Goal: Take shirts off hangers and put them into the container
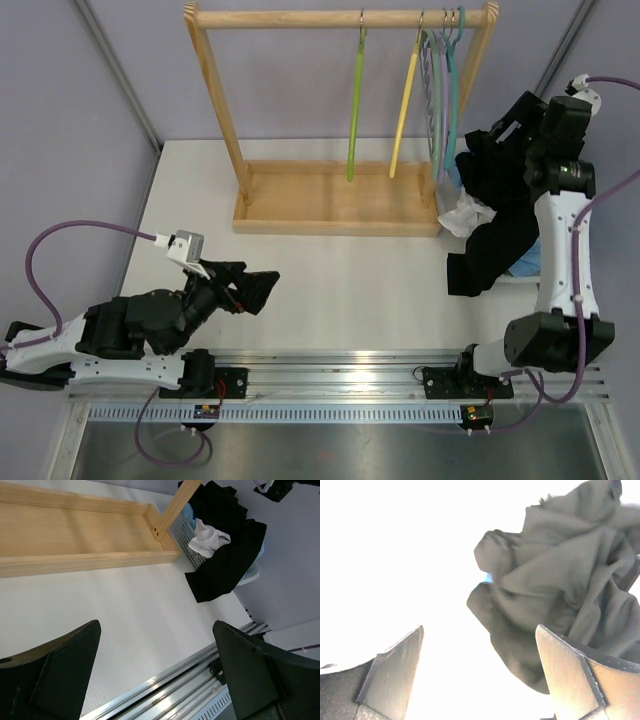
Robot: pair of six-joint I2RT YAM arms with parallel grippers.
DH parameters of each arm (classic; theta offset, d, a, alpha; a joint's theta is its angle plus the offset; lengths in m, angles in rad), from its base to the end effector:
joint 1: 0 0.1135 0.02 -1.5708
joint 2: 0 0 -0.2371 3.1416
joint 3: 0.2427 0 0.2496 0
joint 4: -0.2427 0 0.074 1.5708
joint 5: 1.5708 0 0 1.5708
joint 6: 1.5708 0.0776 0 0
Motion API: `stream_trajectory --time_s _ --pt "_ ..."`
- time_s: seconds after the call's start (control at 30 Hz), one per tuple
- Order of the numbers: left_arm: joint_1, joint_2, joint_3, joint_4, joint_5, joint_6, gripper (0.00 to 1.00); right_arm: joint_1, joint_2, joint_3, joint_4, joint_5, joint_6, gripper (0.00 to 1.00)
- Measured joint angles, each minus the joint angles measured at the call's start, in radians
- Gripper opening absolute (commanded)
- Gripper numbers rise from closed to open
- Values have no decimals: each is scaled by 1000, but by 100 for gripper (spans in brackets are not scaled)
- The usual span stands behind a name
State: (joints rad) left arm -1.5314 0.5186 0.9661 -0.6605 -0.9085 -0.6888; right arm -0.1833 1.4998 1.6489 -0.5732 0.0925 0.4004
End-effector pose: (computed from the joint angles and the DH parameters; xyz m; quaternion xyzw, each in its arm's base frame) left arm 0.0661 -0.1230 0.3642 0.0346 0.7509 -0.3536 0.5567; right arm 0.3642 -0.0748 0.3831 0.2655 0.7965 0.0201 0.5429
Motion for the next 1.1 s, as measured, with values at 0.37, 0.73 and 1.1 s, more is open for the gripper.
stream_trajectory --time_s 0.37,0.73,1.1 --pt "0 -12 3 5 -1 50 99 219 -581 -86 -22 -264 -37 99" --pt "0 5 47 4 0 76 99 222 -713 -159 -23 -714 9 99" --pt "0 28 79 8 1 100 99 222 -658 -188 1 -915 66 100"
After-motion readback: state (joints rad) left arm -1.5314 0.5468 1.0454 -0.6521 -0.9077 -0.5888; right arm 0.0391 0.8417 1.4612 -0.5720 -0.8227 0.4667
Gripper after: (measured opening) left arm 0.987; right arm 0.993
